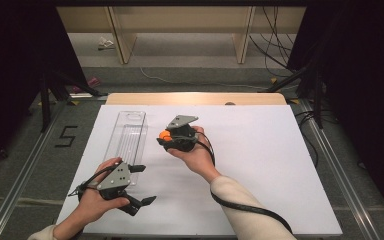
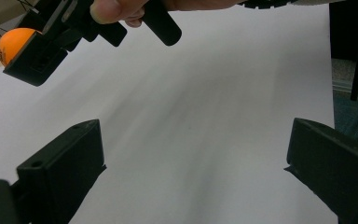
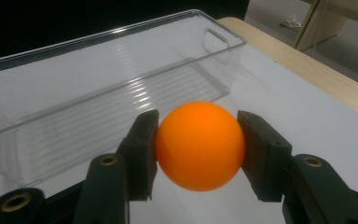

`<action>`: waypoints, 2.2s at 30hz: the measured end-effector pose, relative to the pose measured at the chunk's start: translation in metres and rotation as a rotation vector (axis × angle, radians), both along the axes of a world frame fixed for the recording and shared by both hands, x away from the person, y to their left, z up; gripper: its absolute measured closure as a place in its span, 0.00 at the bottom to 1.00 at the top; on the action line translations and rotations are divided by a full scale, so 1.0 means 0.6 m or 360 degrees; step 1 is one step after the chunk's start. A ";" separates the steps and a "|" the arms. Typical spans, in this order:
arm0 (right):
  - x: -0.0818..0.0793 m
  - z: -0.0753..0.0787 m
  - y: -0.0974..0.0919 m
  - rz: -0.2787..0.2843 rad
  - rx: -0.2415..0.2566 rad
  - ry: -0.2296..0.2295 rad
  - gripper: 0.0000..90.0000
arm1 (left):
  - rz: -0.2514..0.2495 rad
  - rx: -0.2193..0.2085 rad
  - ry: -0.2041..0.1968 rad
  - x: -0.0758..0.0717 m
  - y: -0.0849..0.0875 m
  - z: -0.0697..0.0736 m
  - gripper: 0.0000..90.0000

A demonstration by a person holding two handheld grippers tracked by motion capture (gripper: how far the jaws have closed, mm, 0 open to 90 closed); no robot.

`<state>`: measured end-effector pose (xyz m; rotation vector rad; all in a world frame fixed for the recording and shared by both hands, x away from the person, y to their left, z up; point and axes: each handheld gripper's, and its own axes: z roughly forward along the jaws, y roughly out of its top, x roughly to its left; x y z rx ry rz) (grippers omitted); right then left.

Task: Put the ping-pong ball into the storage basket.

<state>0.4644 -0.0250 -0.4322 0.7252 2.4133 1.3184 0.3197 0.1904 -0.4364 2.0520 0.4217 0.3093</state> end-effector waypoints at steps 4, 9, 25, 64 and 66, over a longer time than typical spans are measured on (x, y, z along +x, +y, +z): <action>0.000 0.000 0.001 -0.0001 0.0001 0.0000 0.57 | 0.0000 0.0001 -0.0001 0.000 0.000 0.000 0.04; -0.001 0.001 0.004 0.0001 0.0008 0.0000 0.57 | -0.0001 0.0001 -0.0001 0.000 0.000 0.000 0.04; -0.001 0.003 0.012 0.0014 0.0016 -0.0004 0.57 | -0.0001 0.0000 -0.0001 0.000 0.000 0.000 0.04; 0.001 0.010 0.049 0.0050 0.0059 -0.0003 0.57 | -0.0001 0.0003 -0.0007 -0.001 -0.001 0.000 0.04; 0.001 0.010 0.050 0.0052 0.0061 -0.0003 0.57 | -0.0002 0.0004 -0.0007 -0.001 -0.001 0.000 0.04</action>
